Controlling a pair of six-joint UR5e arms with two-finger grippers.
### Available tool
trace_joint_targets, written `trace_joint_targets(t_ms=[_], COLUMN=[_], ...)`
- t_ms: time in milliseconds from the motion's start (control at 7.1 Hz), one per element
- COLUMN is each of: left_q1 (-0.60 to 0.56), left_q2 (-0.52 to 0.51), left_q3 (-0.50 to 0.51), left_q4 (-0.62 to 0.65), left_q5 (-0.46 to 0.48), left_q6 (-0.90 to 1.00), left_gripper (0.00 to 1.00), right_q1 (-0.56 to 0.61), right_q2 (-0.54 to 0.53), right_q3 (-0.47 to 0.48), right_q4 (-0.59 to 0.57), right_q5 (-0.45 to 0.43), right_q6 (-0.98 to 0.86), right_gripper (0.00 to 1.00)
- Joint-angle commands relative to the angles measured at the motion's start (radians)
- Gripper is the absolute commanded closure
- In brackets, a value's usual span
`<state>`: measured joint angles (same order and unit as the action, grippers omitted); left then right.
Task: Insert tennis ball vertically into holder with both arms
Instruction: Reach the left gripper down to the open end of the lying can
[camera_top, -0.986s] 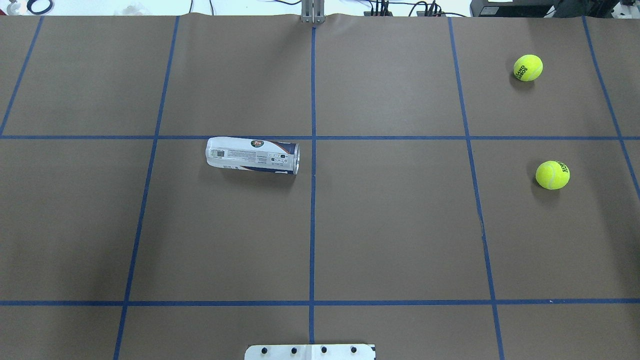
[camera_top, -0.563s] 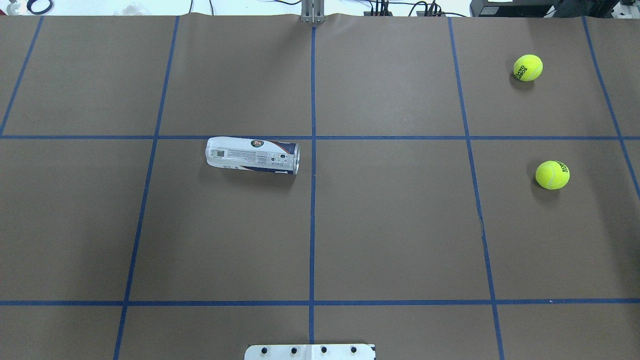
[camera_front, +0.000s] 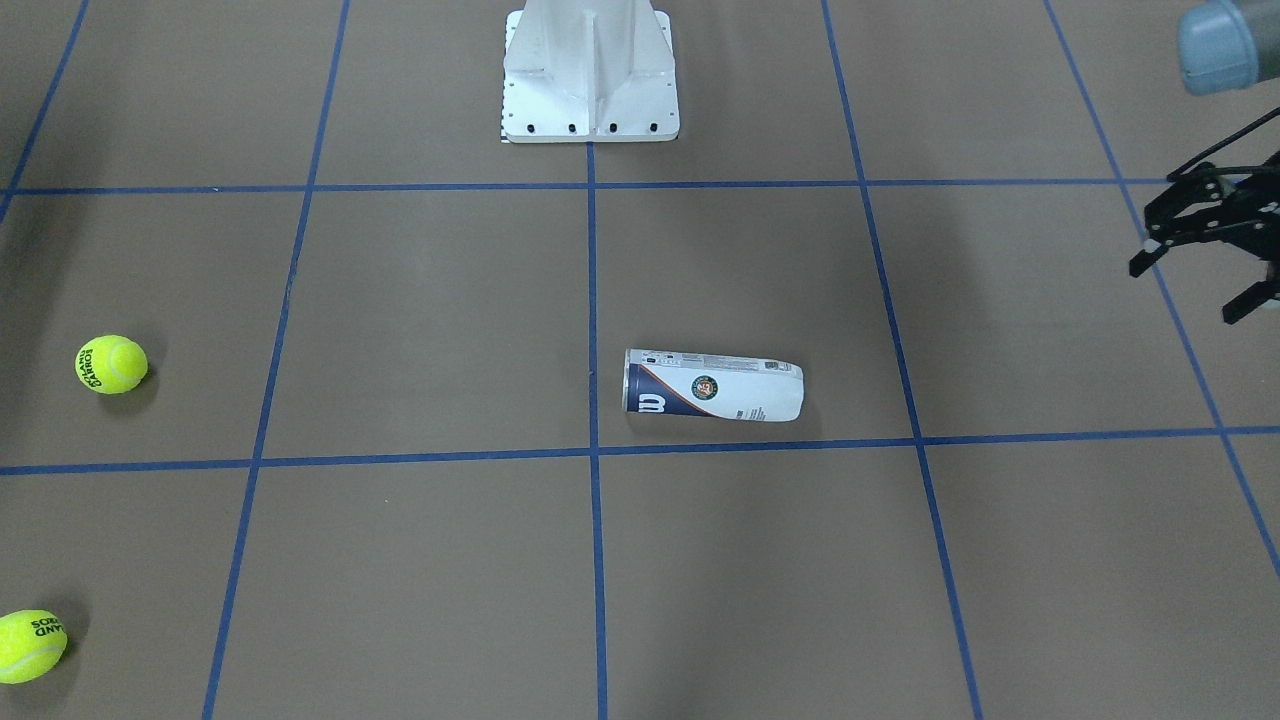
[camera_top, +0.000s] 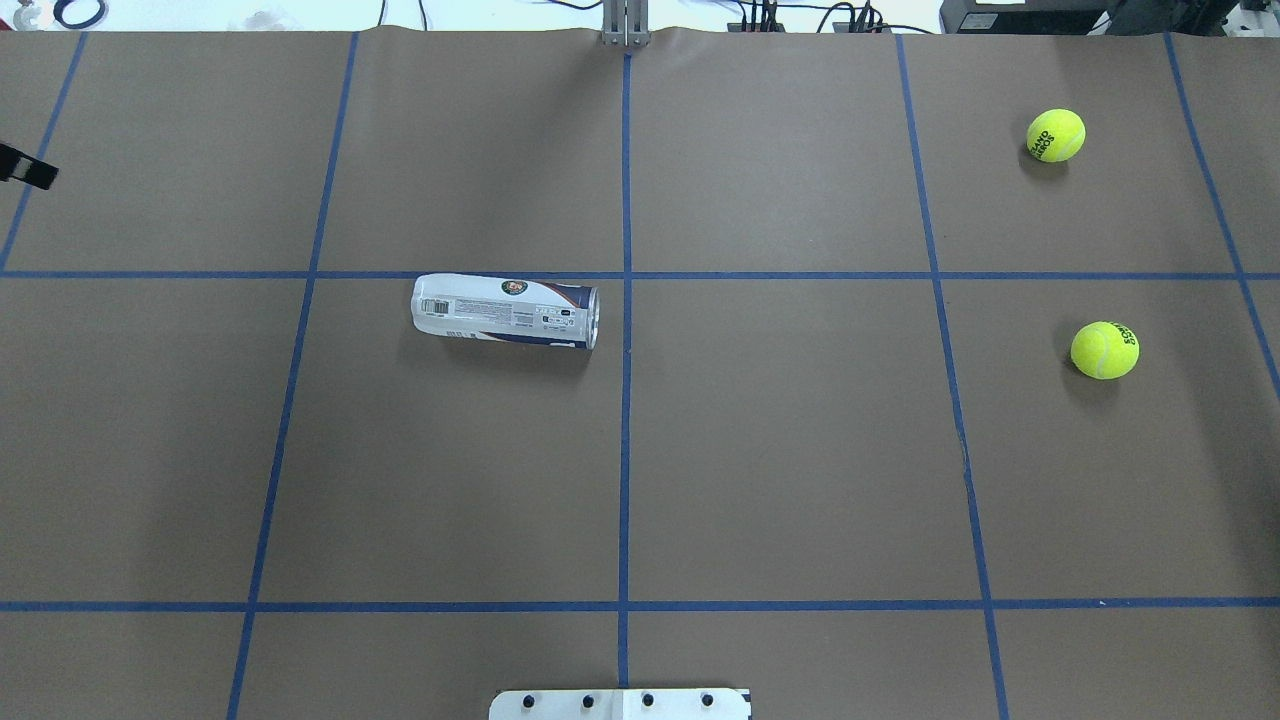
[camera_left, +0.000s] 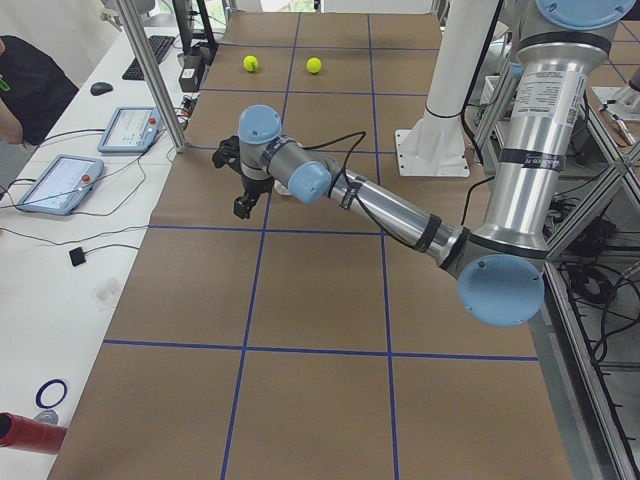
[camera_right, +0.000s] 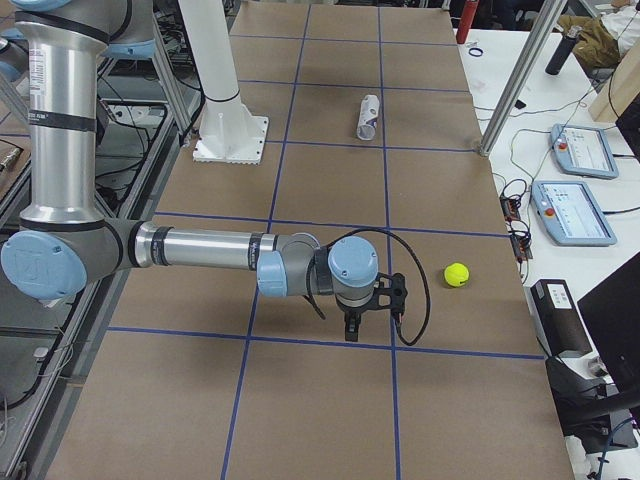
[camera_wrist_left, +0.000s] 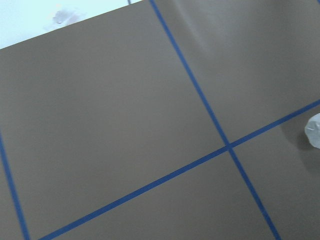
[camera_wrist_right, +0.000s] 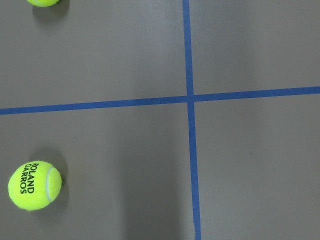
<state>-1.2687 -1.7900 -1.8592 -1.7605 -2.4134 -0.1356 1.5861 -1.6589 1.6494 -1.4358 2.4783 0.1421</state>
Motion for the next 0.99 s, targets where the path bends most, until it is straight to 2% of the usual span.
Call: trace_joint_targets(t_ms=[0, 141, 282, 422, 704, 845], left_q1=[0.148, 0.241, 0.335, 0.442, 0.535, 0.552], left_q2=[-0.186, -0.265, -0.337, -0.424, -0.663, -0.714], left_q3=[0.072, 0.09, 0.113, 0.136, 0.237, 0.28], left_q4=[0.009, 0.009, 0.01, 0.068, 0.314, 0.375], left_q5=[0.022, 0.13, 0.271, 0.331, 0.359, 0.361], left_q6=[0.005, 0.071, 0.182, 0.189, 0.241, 0.355], left_gripper=[0.04, 0.06, 0.03, 0.01, 0.01, 0.01], right_q1=[0.0, 0.0, 0.0, 0.0, 0.0, -0.002], right_q2=[0.004, 0.005, 0.005, 0.004, 0.005, 0.007], right_q3=[0.001, 0.001, 0.001, 0.001, 0.001, 0.001], right_q4=[0.0, 0.0, 0.0, 0.0, 0.0, 0.0], right_q5=[0.002, -0.001, -0.012, -0.013, -0.015, -0.044], right_q6=[0.002, 0.002, 0.005, 0.008, 0.008, 0.008], right_gripper=[0.0, 0.0, 0.0, 0.0, 0.0, 0.0])
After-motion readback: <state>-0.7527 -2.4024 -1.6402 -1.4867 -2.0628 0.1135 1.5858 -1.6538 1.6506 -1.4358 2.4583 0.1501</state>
